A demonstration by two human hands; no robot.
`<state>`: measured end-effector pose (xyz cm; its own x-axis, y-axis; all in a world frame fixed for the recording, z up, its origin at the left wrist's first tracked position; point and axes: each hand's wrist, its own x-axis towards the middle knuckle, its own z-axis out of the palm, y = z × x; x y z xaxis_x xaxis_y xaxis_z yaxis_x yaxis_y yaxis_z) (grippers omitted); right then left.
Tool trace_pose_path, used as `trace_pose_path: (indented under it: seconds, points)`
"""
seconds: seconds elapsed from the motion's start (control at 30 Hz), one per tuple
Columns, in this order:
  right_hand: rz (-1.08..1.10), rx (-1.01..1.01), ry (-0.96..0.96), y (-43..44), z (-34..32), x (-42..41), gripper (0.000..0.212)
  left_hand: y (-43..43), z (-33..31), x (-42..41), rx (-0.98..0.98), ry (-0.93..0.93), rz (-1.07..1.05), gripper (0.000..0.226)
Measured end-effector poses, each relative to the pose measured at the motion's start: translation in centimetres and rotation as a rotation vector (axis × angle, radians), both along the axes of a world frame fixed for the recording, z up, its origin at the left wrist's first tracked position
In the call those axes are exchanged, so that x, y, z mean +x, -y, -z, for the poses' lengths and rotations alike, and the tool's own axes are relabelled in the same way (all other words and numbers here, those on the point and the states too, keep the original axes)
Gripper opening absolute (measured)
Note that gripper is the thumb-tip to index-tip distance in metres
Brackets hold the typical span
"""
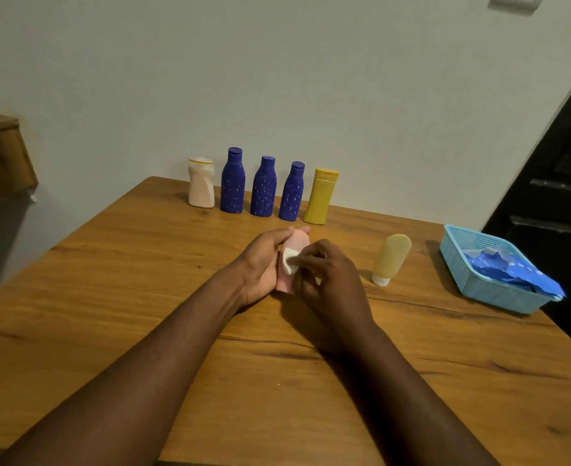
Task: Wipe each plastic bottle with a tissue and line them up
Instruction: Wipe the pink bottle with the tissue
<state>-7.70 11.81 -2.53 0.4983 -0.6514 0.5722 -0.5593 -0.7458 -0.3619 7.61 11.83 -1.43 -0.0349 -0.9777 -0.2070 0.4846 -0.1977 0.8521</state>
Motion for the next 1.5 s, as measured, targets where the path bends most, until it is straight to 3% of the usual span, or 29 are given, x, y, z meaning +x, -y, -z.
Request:
trace_pose_path:
  seconds: [0.23, 0.43, 0.53, 0.8, 0.97, 1.03, 1.23, 1.4, 1.5]
  points:
    - [0.156, -0.014, 0.153, 1.6, -0.5, 0.2, 0.038, -0.5, 0.3, -0.4, -0.001, -0.024, 0.026, 0.037]
    - [-0.064, 0.021, 0.013, -1.0, -0.1, 0.3, 0.022, -0.6, 0.1, 0.2, 0.003, -0.086, 0.013, 0.034]
    - [-0.063, 0.022, -0.011, -1.3, -0.2, 0.4, 0.018, -0.6, 0.0, 0.1, 0.002, -0.075, 0.007, 0.032]
    - [0.044, -0.079, 0.27, 0.4, -0.4, 0.9, 0.019, -0.7, 0.0, -0.6, -0.046, -0.104, 0.048, 0.047]
    - [0.125, 0.078, 0.469, 1.9, -0.4, 0.9, 0.014, -0.5, 0.7, -0.8, -0.06, -0.006, 0.06, 0.037]
    - [0.151, 0.174, 0.516, 2.1, -0.3, 0.5, 0.015, -0.4, 0.9, -0.8, -0.065, 0.012, 0.044, 0.042]
    - [0.031, 0.352, 0.378, 0.9, 0.1, -0.8, 0.014, -0.7, 0.2, -0.5, -0.03, -0.019, -0.044, 0.042]
    - [-0.086, 0.24, 0.267, 0.4, 0.1, -0.6, 0.019, -0.8, 0.1, -0.6, -0.004, -0.019, -0.072, 0.032]
    - [-0.02, 0.151, 0.308, 0.6, -0.1, -0.3, 0.028, -0.9, 0.1, -0.9, 0.002, 0.028, -0.065, 0.036]
